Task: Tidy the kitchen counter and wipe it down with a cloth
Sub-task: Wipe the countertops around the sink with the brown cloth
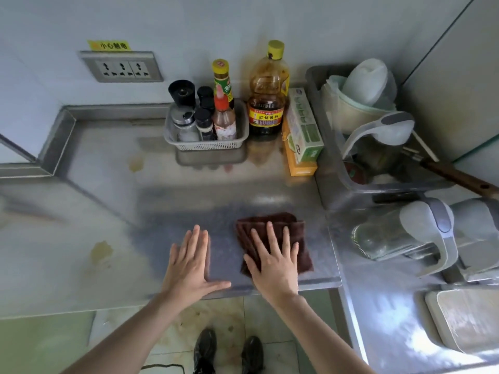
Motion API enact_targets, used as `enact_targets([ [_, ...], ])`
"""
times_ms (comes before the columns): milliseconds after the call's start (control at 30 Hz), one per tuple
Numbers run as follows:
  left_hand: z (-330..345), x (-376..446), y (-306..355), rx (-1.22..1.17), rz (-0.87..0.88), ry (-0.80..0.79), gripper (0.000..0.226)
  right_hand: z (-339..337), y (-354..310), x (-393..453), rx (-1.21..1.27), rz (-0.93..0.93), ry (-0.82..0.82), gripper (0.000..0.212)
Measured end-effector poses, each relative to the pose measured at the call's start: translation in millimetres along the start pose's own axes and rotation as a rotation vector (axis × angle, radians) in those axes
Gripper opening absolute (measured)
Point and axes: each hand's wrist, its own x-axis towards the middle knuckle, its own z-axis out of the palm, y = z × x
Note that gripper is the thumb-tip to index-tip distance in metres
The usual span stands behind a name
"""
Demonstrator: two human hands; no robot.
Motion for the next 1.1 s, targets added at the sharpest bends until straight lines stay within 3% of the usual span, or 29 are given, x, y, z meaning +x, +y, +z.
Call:
enact_targets([
  [100,-8.9,-3.4,-15.9,0.007,-0.074,-0.046,0.143,3.8,2.2,-17.4,-0.143,-0.270,-0.103,0.057],
  [167,-12.5,-4.6,-20.4,0.018,-0.121,-0.096,0.138,-2.4,22.4,-4.5,-0.173,-0.281,-0.100,0.060],
  [267,-14.2,-2.2,-19.3,0.060,-0.144,-0.152,0.134,-13.7,43.5,24.0,-0.090,-0.038,-0.044,0.066],
  [333,-13.6,-1.2,-20.4,0.063,-0.148,-0.159,0.134,-14.9,30.8,36.5,0.012,0.169,0.008,0.063],
  [400,-13.6,0.3,-19.1,0.075,-0.143,-0.168,0.134,-12.4,1.7,36.1,0.081,0.264,0.028,0.061],
  [433,-13.8,0.9,-19.1,0.075,-0.141,-0.171,0.134,-7.9,-14.6,32.2,0.084,0.231,0.011,0.060],
  [533,-14.6,0.3,-17.9,0.062,-0.142,-0.181,0.134,9.4,-41.7,7.4,-0.059,-0.105,-0.018,0.055],
  [633,-17.1,-1.1,-18.3,0.072,-0.131,-0.180,0.133,5.9,-19.0,8.4,-0.165,-0.274,-0.111,0.057],
  [700,-19.6,-1.2,-21.3,0.076,-0.103,-0.167,0.129,-5.4,5.0,26.6,-0.159,-0.195,-0.080,0.061],
  [767,-23.3,2.4,-27.6,0.051,-0.053,-0.021,0.123,-16.5,18.0,53.7,-0.077,0.038,-0.043,0.060],
  [833,-32.4,12.3,-39.7,0.019,-0.015,0.099,0.117,-25.5,7.2,81.0,0.058,0.266,-0.034,0.059],
  [900,-43.1,26.8,-55.6,0.038,0.001,0.097,0.114,-24.3,-20.4,94.0,0.123,0.340,0.002,0.059],
  [1000,-57.5,52.7,-78.3,0.121,-0.015,0.005,0.117,-7.1,-60.7,85.6,0.041,0.087,-0.008,0.058],
  [1100,-63.4,71.3,-90.7,0.118,-0.025,-0.091,0.123,1.4,-59.3,69.3,-0.095,-0.172,-0.036,0.058],
])
